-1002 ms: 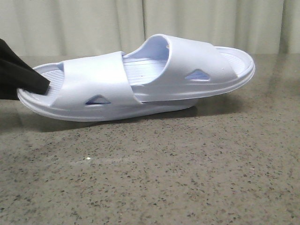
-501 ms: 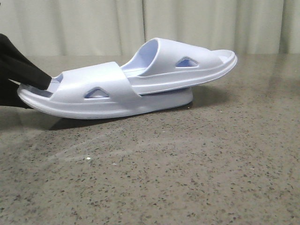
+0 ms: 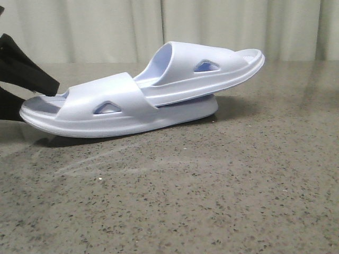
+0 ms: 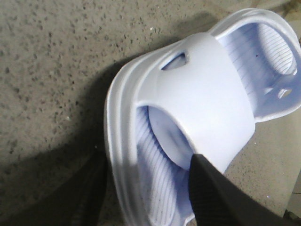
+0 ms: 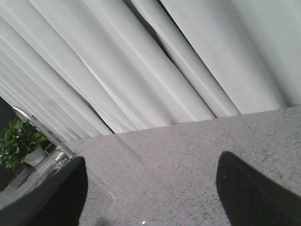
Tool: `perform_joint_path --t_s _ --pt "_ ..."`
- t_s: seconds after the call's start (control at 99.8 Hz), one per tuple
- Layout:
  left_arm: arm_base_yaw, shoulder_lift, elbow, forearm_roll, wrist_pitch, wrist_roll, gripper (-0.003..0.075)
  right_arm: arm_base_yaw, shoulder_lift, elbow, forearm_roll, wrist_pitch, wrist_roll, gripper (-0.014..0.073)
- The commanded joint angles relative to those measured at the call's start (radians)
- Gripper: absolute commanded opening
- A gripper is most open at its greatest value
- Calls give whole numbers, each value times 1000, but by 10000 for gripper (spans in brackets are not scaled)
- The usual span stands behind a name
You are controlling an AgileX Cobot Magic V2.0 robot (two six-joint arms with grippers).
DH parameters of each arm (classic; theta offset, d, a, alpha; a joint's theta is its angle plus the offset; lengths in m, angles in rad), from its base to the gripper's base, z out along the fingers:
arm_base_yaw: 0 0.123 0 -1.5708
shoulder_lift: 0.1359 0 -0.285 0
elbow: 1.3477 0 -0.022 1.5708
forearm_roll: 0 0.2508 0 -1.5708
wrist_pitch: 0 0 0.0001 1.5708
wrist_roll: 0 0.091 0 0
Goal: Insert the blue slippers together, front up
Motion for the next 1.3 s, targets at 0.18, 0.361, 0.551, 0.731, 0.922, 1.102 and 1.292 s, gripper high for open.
perform_joint_path --t_s 0.18,0.361,0.551,0.731,0.922,1.102,1.292 --pt "1 -21 -113 -32 -24 11 345 -5 -33 -31 67 66 -4 498" --pt "1 -21 -155 9 -136 11 345 -5 -33 -31 66 66 -4 498" --pt "1 -21 -192 27 -286 11 345 -5 -33 -31 65 66 -4 498" --pt "1 -25 -237 29 -386 11 345 -5 -33 -31 55 59 -6 498" --pt "1 -75 -279 31 -559 60 345 -5 -33 -31 6 14 -12 498" --pt "1 -175 -292 46 -742 198 344 -5 -33 -31 6 -45 -57 498" --pt "1 -283 -292 95 -811 202 344 -5 -33 -31 -1 -135 -155 497"
